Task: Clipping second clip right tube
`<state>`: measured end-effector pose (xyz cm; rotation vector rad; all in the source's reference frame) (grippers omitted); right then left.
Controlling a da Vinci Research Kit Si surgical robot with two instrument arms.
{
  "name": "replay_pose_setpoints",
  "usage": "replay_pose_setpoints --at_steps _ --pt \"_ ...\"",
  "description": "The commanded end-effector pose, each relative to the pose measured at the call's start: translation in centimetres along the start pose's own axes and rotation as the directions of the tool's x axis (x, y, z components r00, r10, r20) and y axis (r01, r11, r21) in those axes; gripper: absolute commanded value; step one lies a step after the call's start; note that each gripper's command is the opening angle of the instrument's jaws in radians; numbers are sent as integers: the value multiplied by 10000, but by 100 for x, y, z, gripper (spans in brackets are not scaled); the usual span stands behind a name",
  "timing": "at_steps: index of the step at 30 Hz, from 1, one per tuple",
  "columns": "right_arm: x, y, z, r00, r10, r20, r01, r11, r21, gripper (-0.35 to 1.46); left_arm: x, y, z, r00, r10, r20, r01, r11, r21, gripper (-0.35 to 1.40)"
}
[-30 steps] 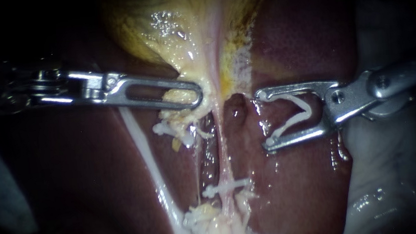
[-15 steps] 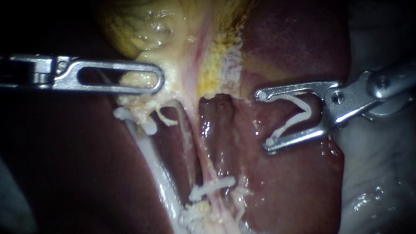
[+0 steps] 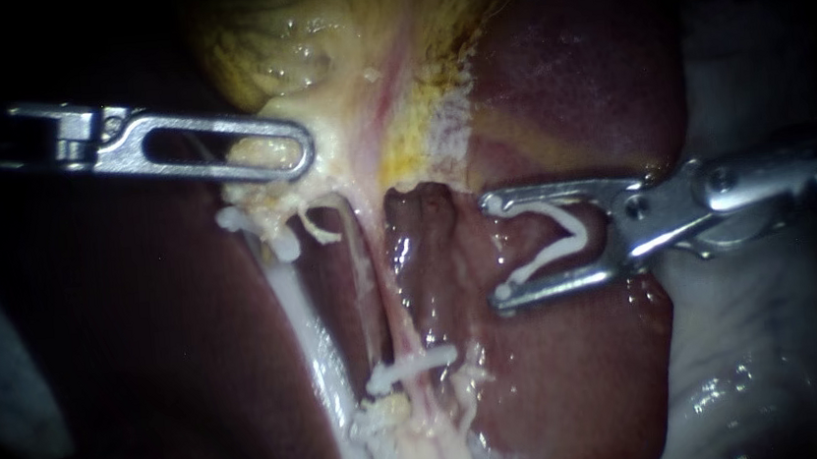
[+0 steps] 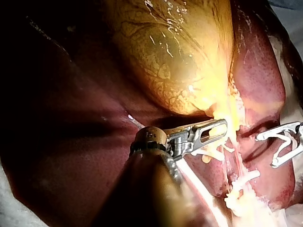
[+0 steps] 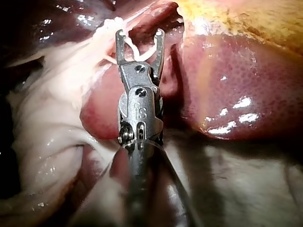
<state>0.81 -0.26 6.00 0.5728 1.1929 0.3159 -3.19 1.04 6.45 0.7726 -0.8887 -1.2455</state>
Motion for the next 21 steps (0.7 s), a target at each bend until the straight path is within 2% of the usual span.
replay_pose_setpoints --at_steps 1,6,13,21 --pt "-3 0 6 10000 90 29 -91 10000 35 47 0 0 0 10000 0 2 0 10000 -10 -35" --pt "-13 2 29 9975 706 35 -707 9974 150 45 1 -1 1 10000 -3 10 3 10000 -18 -35" --pt "-29 7 58 9958 910 66 -911 9956 205 45 1 -2 1 10000 -5 15 5 10000 -23 -35" --pt "-29 -1 79 9936 1129 57 -1130 9911 702 45 1 -2 2 10000 -8 21 8 10000 -29 -35"
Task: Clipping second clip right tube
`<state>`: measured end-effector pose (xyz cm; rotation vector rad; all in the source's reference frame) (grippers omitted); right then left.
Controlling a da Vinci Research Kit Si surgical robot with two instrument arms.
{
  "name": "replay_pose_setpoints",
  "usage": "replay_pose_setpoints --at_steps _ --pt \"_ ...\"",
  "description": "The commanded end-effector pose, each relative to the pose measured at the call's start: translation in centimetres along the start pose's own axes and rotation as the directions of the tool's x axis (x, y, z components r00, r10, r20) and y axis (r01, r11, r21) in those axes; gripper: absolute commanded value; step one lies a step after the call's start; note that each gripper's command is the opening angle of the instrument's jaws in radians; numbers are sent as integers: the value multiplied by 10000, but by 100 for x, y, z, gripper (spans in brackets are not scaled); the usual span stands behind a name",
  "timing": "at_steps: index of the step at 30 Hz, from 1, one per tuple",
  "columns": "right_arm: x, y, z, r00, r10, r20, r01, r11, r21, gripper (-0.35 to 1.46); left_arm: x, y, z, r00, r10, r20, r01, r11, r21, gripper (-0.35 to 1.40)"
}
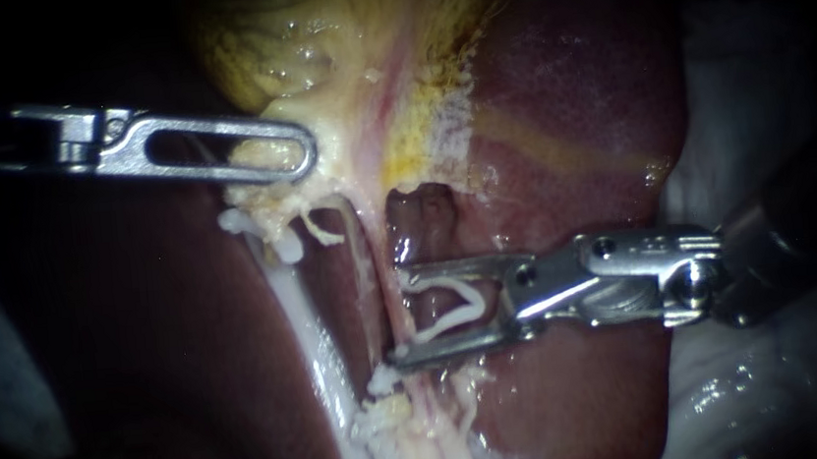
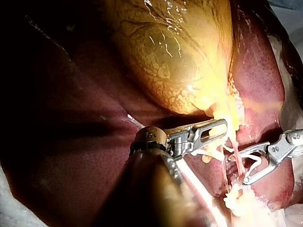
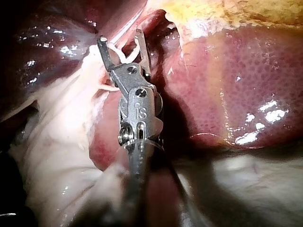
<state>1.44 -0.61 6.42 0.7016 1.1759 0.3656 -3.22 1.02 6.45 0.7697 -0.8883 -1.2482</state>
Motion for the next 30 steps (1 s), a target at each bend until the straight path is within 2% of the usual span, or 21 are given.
replay_pose_setpoints --at_steps 1,5,13,17,20,25,30 --pt "0 -2 1 9999 75 -90 -74 9999 97 45 0 0 0 10000 0 1 0 10000 -2 -35" --pt "4 -7 8 9979 433 -473 -411 9980 474 45 0 0 0 10000 -1 2 1 10000 -3 -35" --pt "6 -8 18 9961 668 -573 -629 9958 670 42 -1 0 0 10000 1 -1 -1 10000 0 -35" --pt "6 -8 17 9953 785 -568 -747 9949 674 35 -1 0 0 10000 0 0 0 10000 -1 -35" --pt "5 -7 15 9906 1252 -547 -1213 9902 697 14 -1 0 0 10000 1 0 -1 10000 -1 -35" --pt "1 -5 6 9840 1708 -503 -1667 9829 778 -34 -1 0 1 10000 0 1 0 10000 -2 -35" --pt "0 -1 0 9831 1766 -474 -1727 9820 769 -35 -1 1 1 10000 1 1 -1 10000 -2 -35"
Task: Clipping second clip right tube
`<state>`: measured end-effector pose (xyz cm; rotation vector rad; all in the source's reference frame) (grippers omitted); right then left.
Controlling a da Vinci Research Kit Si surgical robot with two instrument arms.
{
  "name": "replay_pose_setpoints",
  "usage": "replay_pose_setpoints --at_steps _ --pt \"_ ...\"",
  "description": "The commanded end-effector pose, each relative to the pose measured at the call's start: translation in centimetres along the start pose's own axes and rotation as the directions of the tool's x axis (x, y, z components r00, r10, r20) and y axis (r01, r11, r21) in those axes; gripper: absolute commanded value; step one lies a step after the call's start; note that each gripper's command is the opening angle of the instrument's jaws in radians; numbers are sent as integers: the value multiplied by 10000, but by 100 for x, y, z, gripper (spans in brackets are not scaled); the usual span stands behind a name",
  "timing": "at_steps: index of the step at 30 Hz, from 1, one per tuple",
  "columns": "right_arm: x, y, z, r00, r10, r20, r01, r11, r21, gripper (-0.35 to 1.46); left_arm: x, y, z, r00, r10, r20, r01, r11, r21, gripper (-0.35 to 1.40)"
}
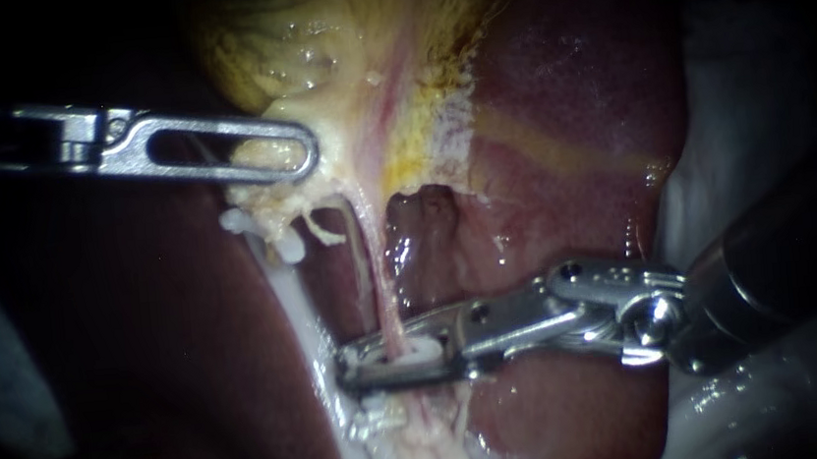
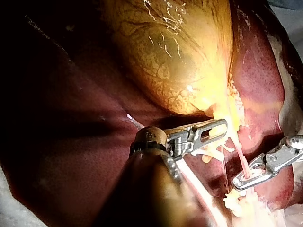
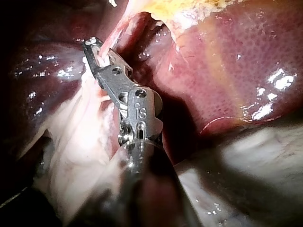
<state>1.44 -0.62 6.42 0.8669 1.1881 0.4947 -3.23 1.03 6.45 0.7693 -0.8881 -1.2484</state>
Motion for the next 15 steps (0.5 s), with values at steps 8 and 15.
replay_pose_setpoints --at_steps 8,15 --pt "-3 -2 -4 9991 5 429 7 9996 -278 -35 -1 1 0 10000 1 -1 -1 10000 2 -35" --pt "-3 -1 -4 9990 7 439 4 9997 -250 -35 -1 2 0 10000 0 0 0 10000 2 -35"
